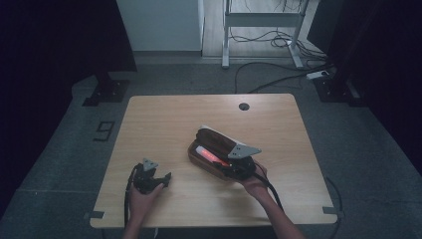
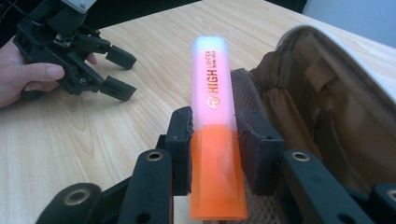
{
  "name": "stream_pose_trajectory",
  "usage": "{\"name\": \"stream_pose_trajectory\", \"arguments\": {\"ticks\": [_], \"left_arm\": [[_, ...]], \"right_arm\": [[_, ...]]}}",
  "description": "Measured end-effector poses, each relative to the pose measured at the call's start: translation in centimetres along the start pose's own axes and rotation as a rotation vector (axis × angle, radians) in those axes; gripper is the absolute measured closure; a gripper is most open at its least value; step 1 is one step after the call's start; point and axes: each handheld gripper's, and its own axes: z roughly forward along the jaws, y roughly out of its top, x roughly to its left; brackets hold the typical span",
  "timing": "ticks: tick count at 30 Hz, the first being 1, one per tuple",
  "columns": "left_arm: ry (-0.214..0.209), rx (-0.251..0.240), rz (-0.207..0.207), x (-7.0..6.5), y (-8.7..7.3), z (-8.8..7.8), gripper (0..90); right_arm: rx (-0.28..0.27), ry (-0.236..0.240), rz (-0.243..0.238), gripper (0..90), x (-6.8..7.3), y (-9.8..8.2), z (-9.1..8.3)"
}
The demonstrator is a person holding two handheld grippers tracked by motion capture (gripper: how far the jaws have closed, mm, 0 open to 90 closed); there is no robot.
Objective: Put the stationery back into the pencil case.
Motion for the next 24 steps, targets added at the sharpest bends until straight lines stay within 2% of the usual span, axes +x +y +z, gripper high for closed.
{"name": "stream_pose_trajectory", "arguments": {"ticks": [9,24], "left_arm": [[0.0,-0.001,-0.001,0.0,0.0,0.0,21.5],[0.001,0.0,0.0,0.0,0.0,0.0,21.5]], "right_arm": [[0.014,-0.011,-0.022,65.5,-1.1,0.9,-0.1],[0.02,-0.046,-0.012,65.5,-3.2,1.1,-0.3]]}}
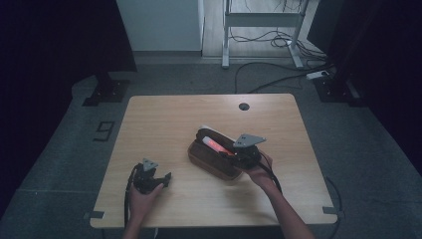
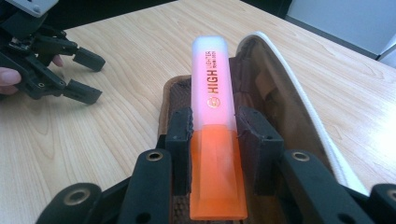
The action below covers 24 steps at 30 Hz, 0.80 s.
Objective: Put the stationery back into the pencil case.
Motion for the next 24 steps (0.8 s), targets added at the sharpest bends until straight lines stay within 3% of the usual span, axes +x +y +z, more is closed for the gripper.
{"name": "stream_pose_trajectory", "arguments": {"ticks": [24], "left_arm": [[0.0,0.0,0.0,0.0,0.0,0.0,21.5]], "right_arm": [[0.006,-0.05,-0.003,65.4,-1.6,0.4,0.0]]}}
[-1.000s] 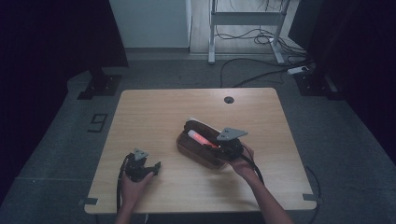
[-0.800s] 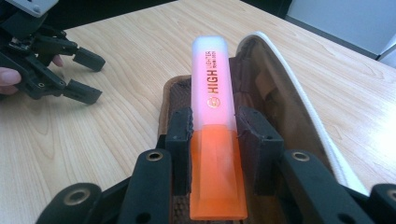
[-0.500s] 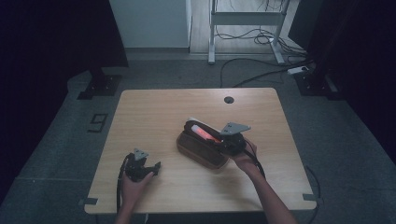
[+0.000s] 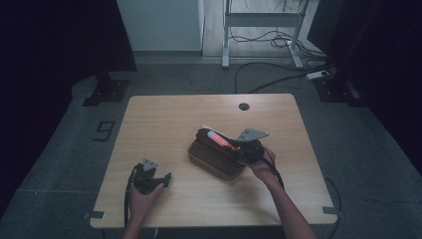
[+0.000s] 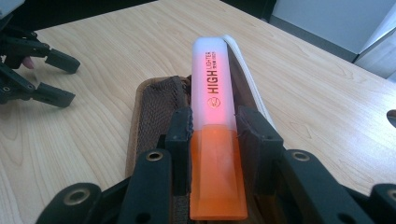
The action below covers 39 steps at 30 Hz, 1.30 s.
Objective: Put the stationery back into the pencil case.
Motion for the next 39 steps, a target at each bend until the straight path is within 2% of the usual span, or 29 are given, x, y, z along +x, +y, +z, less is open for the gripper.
{"name": "stream_pose_trajectory", "arguments": {"ticks": [11,13,14,15,27,39], "left_arm": [[0.0,0.0,0.0,0.0,0.0,0.0,21.5],[0.0,0.0,0.0,0.0,0.0,0.0,21.5],[0.0,0.0,0.0,0.0,0.0,0.0,21.5],[0.001,0.0,0.0,0.0,0.0,0.0,21.5],[0.0,0.0,0.0,0.0,0.0,0.0,21.5],[0.0,-0.001,0.001,0.0,0.0,0.0,21.5]], "right_arm": [[0.006,-0.014,-0.02,64.9,0.0,-0.1,0.6],[-0.002,-0.031,-0.035,61.4,0.1,-0.1,0.8],[-0.004,-0.049,-0.039,55.8,0.3,-0.1,0.9],[-0.003,-0.05,-0.038,55.8,0.3,-0.1,0.9],[-0.025,-0.043,-0.04,54.7,0.7,-0.4,0.1],[-0.04,-0.01,0.005,50.8,1.3,-1.6,-0.9]]}}
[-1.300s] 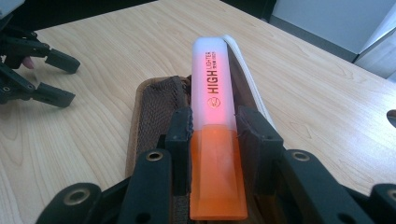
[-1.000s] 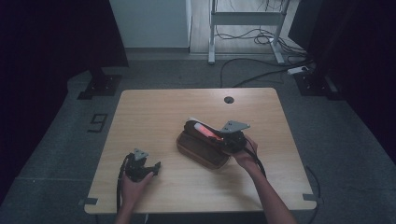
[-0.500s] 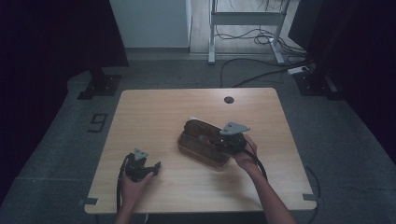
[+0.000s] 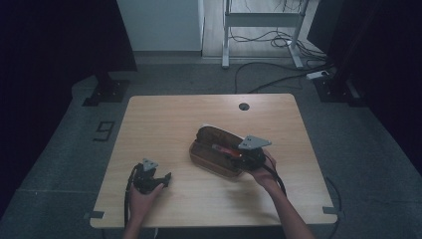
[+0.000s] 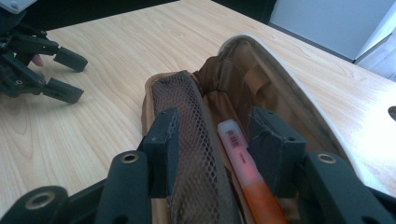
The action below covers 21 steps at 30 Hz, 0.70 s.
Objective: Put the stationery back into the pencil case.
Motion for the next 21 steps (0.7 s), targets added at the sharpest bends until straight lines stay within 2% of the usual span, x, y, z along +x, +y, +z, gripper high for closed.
{"name": "stream_pose_trajectory", "arguments": {"ticks": [8,9,13,14,21], "left_arm": [[0.0,-0.001,-0.001,0.0,0.0,0.0,21.5],[0.0,-0.001,-0.001,0.0,0.0,0.0,21.5],[0.0,-0.001,-0.001,0.0,0.0,0.0,21.5],[0.0,-0.001,-0.001,0.0,0.0,0.0,21.5],[0.0,-0.001,0.0,0.0,0.0,0.0,21.5]], "right_arm": [[-0.012,-0.008,0.037,49.1,0.0,-1.3,-1.3],[-0.017,-0.017,0.055,48.7,-0.2,-1.9,-1.8],[-0.023,-0.03,0.08,48.5,-0.5,-2.7,-2.5],[-0.025,-0.04,0.095,48.2,-0.7,-3.5,-3.1],[-0.024,-0.064,0.148,47.8,-1.6,-5.5,-4.4]]}}
